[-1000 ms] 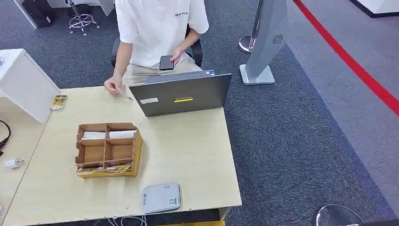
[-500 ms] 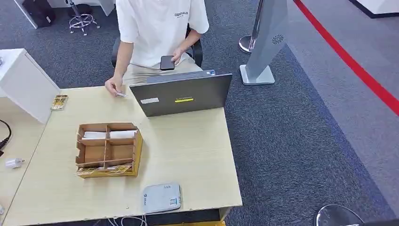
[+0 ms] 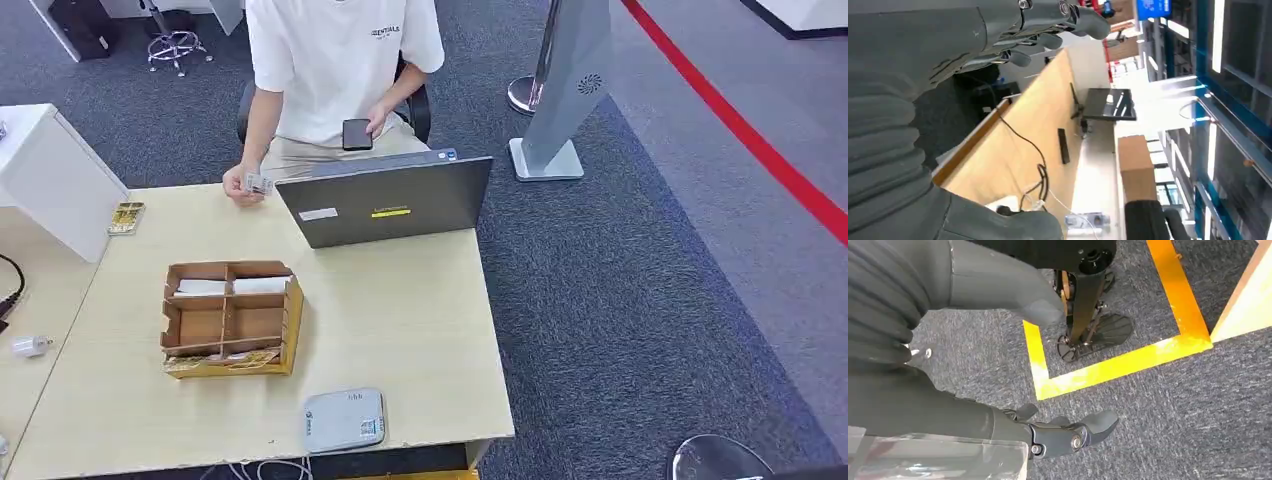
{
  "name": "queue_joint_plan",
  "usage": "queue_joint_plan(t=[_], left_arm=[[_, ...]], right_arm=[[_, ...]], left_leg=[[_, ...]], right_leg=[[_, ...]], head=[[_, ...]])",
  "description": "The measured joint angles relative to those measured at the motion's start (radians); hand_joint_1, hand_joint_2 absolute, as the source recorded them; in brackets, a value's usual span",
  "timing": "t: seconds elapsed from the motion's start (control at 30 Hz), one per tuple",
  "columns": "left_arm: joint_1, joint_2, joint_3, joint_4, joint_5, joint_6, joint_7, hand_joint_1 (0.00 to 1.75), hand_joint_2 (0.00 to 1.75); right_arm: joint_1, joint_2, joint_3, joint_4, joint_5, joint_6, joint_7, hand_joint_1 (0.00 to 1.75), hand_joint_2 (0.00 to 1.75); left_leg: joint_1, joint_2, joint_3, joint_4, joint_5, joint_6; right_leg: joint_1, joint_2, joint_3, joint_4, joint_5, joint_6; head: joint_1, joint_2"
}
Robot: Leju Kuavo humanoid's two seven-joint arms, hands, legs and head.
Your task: Pass the card to the sensor for recognition and then transmit it.
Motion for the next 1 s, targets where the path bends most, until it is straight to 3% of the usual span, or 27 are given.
queue_joint_plan(t=[0.2,0.5,0.77,1.0], left_arm=[[-0.018,0.038,-0.138,-0.038,-0.145,0.112,0.012,0.00,1.75],[-0.083,0.122,-0.328,-0.040,-0.378,0.233,0.093,0.00,1.75],[-0.171,0.196,-0.491,-0.018,-0.581,0.278,0.195,0.00,1.75],[-0.271,0.261,-0.638,0.065,-0.744,0.293,0.288,0.00,1.75]], right_arm=[[-0.005,0.000,0.019,0.000,0.005,0.007,0.009,0.00,1.75],[-0.015,0.000,0.048,0.000,0.018,0.010,0.025,0.00,1.75],[-0.021,0.000,0.066,0.000,0.021,0.010,0.035,0.00,1.75],[-0.025,0.000,0.086,0.000,0.022,0.010,0.046,0.00,1.75]], left_leg=[[0.000,0.000,0.000,0.000,0.000,0.000],[0.000,0.000,0.001,0.000,0.001,-0.001],[0.000,0.001,0.001,0.000,0.001,-0.001],[0.000,0.001,0.001,0.001,0.002,-0.001]], right_leg=[[0.000,0.000,0.000,0.000,0.000,0.000],[0.000,0.000,0.000,0.000,0.000,0.000],[0.000,0.000,0.000,0.000,0.001,-0.001],[0.000,0.001,0.000,0.000,0.001,-0.001]], head=[[0.000,0.000],[0.000,0.000],[0.000,0.000],[0.000,0.000]])
